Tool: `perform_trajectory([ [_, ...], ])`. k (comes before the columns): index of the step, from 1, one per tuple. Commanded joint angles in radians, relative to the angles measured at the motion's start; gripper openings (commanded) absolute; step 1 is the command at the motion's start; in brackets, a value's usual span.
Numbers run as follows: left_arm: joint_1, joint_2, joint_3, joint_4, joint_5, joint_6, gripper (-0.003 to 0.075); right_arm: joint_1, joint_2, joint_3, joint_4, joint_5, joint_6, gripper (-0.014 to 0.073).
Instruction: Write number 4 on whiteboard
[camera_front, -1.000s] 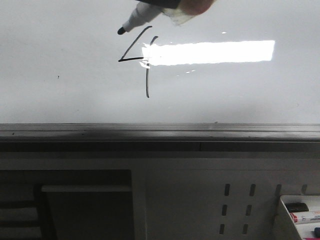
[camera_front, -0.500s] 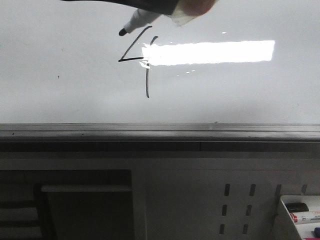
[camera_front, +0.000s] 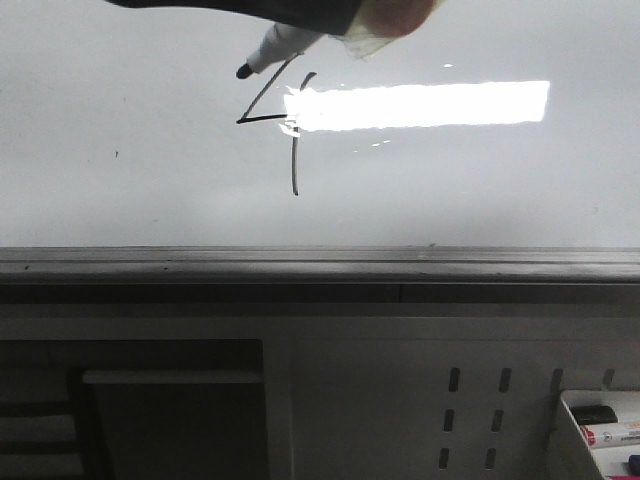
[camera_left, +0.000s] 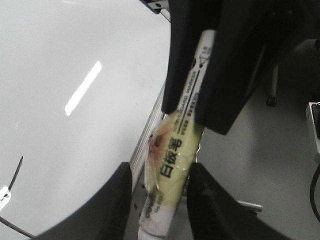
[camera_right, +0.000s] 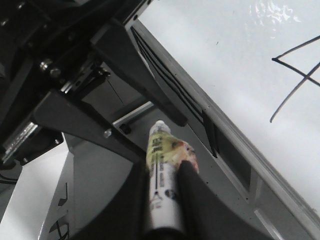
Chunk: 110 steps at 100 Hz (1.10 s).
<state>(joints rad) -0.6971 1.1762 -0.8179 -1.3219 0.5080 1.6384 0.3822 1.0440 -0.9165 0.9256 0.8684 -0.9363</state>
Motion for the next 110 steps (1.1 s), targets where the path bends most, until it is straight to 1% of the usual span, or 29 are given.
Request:
perform_trajectory([
  [1,-0.007,-0.018,-0.036,-0.036,-0.013,0.000,0.0263,-0.002,-0.008,-0.035,0.051,0.002,-0.005,-0.0043],
  [66,-0.007,-0.018,-0.036,-0.035,0.007,0.000,0.0254,0.016,-0.007,-0.035,0.057,-0.012,-0.008,-0.0044],
  [71,-0.007,-0.018,-0.036,-0.035,0.008,0.000,0.0232,0.016,-0.007,-0.035,0.057,-0.012,-0.008,-0.0044],
  [83,-0.007,-0.018,-0.036,-0.035,0.010,0.000,0.0146,0.016,-0.007,-0.035,0.057,-0.012,-0.008,-0.0044],
  [97,-0.007,-0.018,-0.036,-0.035,0.010,0.000,0.0033,0.016,-0.007,-0.035,0.059,-0.010,-0.008,-0.0045],
  [102,-0.007,-0.018,-0.036,-0.035,0.010,0.000,-0.0020,0.016,-0.007,-0.035,0.059,-0.010,-0.008,-0.0045],
  [110,-0.007,-0.018,-0.036,-0.035,0.010,0.000,-0.0020,0.016,-0.007,-0.035,0.059,-0.020,-0.008,-0.0043],
])
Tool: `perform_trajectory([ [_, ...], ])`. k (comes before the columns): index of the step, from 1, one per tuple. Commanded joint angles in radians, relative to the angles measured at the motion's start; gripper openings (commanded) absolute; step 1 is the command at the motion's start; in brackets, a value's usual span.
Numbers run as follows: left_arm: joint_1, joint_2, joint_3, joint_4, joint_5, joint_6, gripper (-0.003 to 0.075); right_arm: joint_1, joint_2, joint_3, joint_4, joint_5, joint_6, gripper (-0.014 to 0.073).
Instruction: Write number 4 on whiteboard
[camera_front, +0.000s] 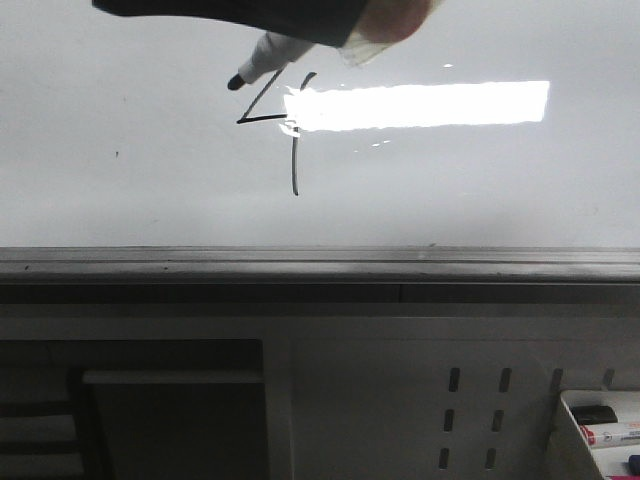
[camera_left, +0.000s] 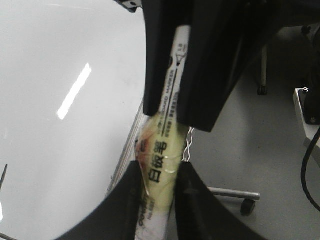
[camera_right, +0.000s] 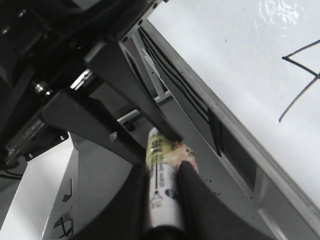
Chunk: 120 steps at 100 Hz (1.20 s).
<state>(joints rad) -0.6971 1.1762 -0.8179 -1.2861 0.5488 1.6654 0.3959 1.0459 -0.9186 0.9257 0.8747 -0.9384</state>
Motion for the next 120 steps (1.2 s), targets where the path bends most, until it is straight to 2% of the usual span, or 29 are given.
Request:
perform_trajectory([
  [1,-0.007,-0.018,-0.036,-0.071,-0.031,-0.027,-0.0020,0.002,-0.009,-0.032,0.059,-0.026,-0.006,-0.0043],
  [9,-0.007,-0.018,-0.036,-0.071,-0.031,-0.029,-0.0020,0.002,-0.009,-0.032,0.059,-0.024,-0.006,-0.0026],
  [16,-0.007,-0.020,-0.036,-0.071,-0.051,-0.056,-0.0020,0.000,-0.009,-0.032,0.059,-0.022,-0.006,0.0043],
  [33,-0.007,-0.041,-0.036,-0.044,-0.129,-0.119,-0.0020,-0.029,-0.018,-0.032,0.054,-0.054,-0.006,0.0350],
  [40,-0.005,-0.067,-0.028,-0.044,-0.160,-0.146,-0.0020,-0.069,-0.036,-0.032,0.049,-0.053,-0.006,0.0408],
  [56,-0.005,-0.171,0.050,-0.072,-0.366,-0.224,-0.0020,-0.189,-0.108,-0.032,-0.013,-0.042,-0.006,0.0404],
  [66,-0.005,-0.236,0.118,-0.267,-0.560,-0.224,-0.0020,-0.268,-0.162,-0.015,-0.032,-0.055,0.007,0.0404],
  [77,-0.005,-0.253,0.147,-0.395,-0.732,-0.224,-0.0020,-0.301,-0.215,0.026,-0.011,-0.114,0.012,0.0403],
  [91,-0.005,-0.193,0.129,-0.405,-0.769,-0.252,-0.0020,-0.301,-0.242,0.091,0.064,-0.181,0.012,0.0403],
  [104,-0.005,-0.085,0.081,-0.398,-0.830,-0.344,-0.0020,-0.301,-0.242,0.119,0.066,-0.181,0.012,0.0403],
  [120,-0.005,0.046,0.002,-0.391,-0.852,-0.358,-0.0020,-0.301,-0.242,0.127,0.066,-0.166,0.012,0.0403],
])
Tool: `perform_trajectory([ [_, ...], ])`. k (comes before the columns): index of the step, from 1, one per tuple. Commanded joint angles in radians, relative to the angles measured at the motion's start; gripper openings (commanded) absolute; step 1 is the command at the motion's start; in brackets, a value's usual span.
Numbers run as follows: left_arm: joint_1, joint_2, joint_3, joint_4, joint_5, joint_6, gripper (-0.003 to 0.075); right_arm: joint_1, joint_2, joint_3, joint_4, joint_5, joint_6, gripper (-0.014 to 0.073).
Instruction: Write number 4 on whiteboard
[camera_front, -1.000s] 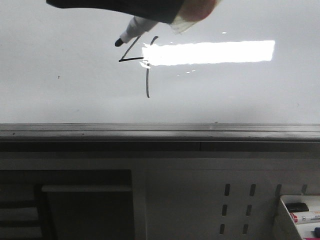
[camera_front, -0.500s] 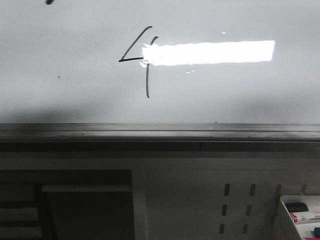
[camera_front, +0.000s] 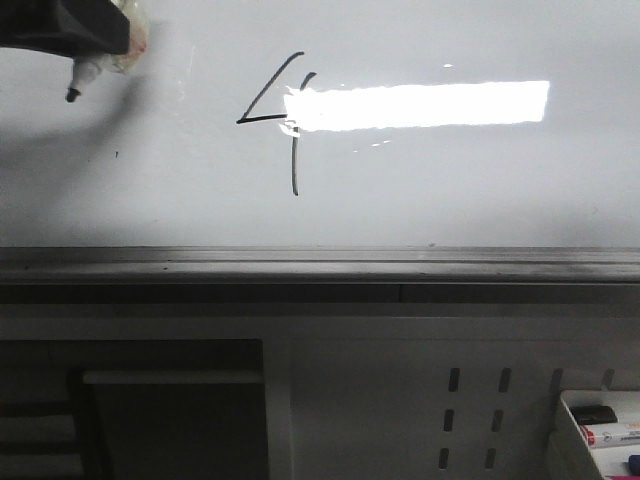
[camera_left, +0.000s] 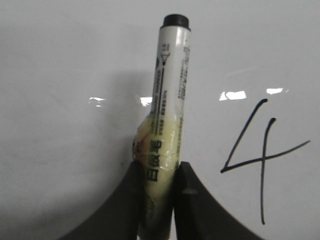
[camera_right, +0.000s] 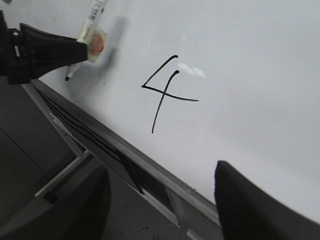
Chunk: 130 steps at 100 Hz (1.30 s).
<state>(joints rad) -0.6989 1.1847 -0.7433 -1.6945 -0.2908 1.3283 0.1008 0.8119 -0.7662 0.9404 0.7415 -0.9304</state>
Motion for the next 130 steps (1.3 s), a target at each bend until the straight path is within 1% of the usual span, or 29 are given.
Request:
perform_trajectory([
  [1,-0.003,0.048,-0.081,0.017,-0.012,-0.021,-0.0020,-0.006,-0.008,-0.025,0.051,-0.033,0.004,0.0403],
  [19,-0.003,0.148,-0.148,0.020,-0.057,-0.021,-0.0020,-0.006,-0.008,-0.025,0.047,-0.014,0.004,0.0403],
  [35,-0.003,0.162,-0.150,0.049,-0.063,-0.021,-0.0020,-0.006,-0.008,-0.025,0.043,-0.012,0.004,0.0403],
  [58,-0.003,0.162,-0.150,0.053,-0.070,-0.021,-0.0011,-0.006,-0.008,-0.025,0.038,-0.014,0.004,0.0403],
  [65,-0.003,0.162,-0.150,0.053,-0.070,-0.021,0.0031,-0.006,-0.008,-0.025,0.036,-0.014,0.004,0.0403],
  [84,-0.003,0.141,-0.150,0.054,-0.075,-0.021,0.0214,-0.006,-0.008,-0.025,0.034,-0.014,0.004,0.0403],
  [101,-0.003,0.104,-0.150,0.055,-0.077,-0.002,0.0436,-0.006,-0.008,-0.025,0.034,-0.014,0.004,0.0403],
  [106,-0.003,0.090,-0.150,0.057,-0.079,0.002,0.0485,-0.006,-0.008,-0.025,0.034,-0.014,0.004,0.0403],
  [110,-0.003,0.078,-0.150,0.057,-0.081,0.015,0.0505,-0.006,-0.008,-0.025,0.034,-0.014,0.004,0.0403],
  [130,-0.003,-0.013,-0.139,0.055,-0.079,0.121,0.0504,-0.006,-0.008,-0.025,0.005,-0.020,0.004,0.0403],
])
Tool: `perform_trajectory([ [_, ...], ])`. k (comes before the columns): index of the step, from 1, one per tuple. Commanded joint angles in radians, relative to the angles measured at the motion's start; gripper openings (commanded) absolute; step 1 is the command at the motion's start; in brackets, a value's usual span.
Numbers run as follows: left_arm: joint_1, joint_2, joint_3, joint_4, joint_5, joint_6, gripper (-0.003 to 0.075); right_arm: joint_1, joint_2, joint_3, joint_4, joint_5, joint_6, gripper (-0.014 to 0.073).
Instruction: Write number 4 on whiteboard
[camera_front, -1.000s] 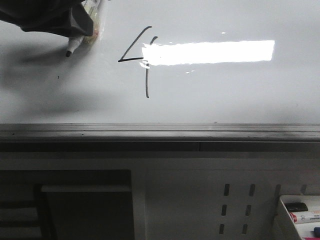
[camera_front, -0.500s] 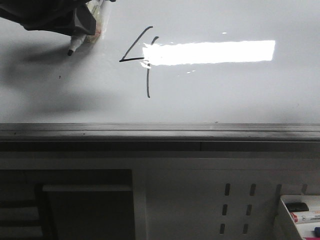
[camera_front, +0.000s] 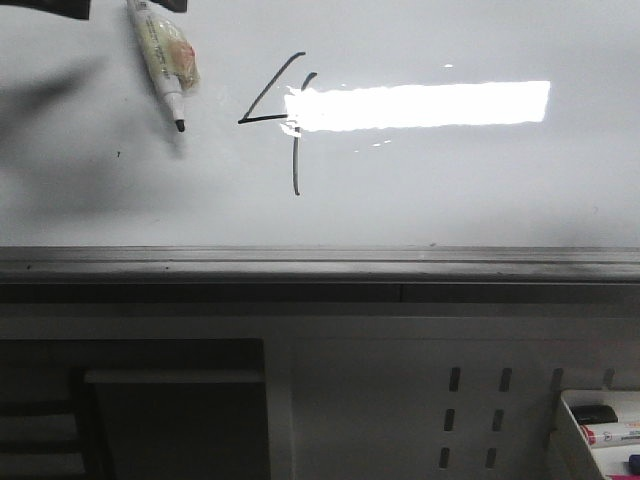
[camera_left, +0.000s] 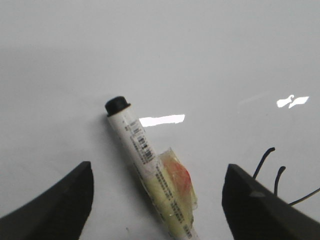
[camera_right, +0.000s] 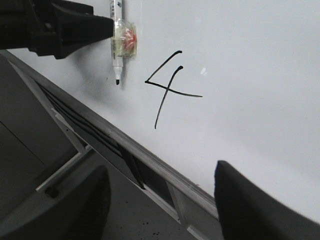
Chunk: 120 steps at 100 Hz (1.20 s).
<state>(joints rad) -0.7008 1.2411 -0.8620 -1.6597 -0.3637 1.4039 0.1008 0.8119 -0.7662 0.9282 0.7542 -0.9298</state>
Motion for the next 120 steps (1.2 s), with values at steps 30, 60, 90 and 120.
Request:
perform_trajectory([
  [30,-0.001,-0.357,0.148,0.021,-0.001,0.203,0.0377,-0.006,-0.008,-0.025,0.052,-0.091,0.003,0.0160],
  [60,-0.001,-0.732,0.418,0.045,0.156,0.211,-0.0020,-0.006,-0.215,0.203,0.394,-0.266,-0.360,-0.0060],
  [90,-0.001,-1.101,0.640,-0.009,0.196,0.208,-0.0020,-0.006,-0.591,0.484,0.455,-0.413,-0.435,-0.0066],
  [120,-0.001,-1.209,0.654,-0.016,0.131,0.208,-0.0020,-0.006,-0.696,0.564,0.470,-0.438,-0.434,-0.0066],
])
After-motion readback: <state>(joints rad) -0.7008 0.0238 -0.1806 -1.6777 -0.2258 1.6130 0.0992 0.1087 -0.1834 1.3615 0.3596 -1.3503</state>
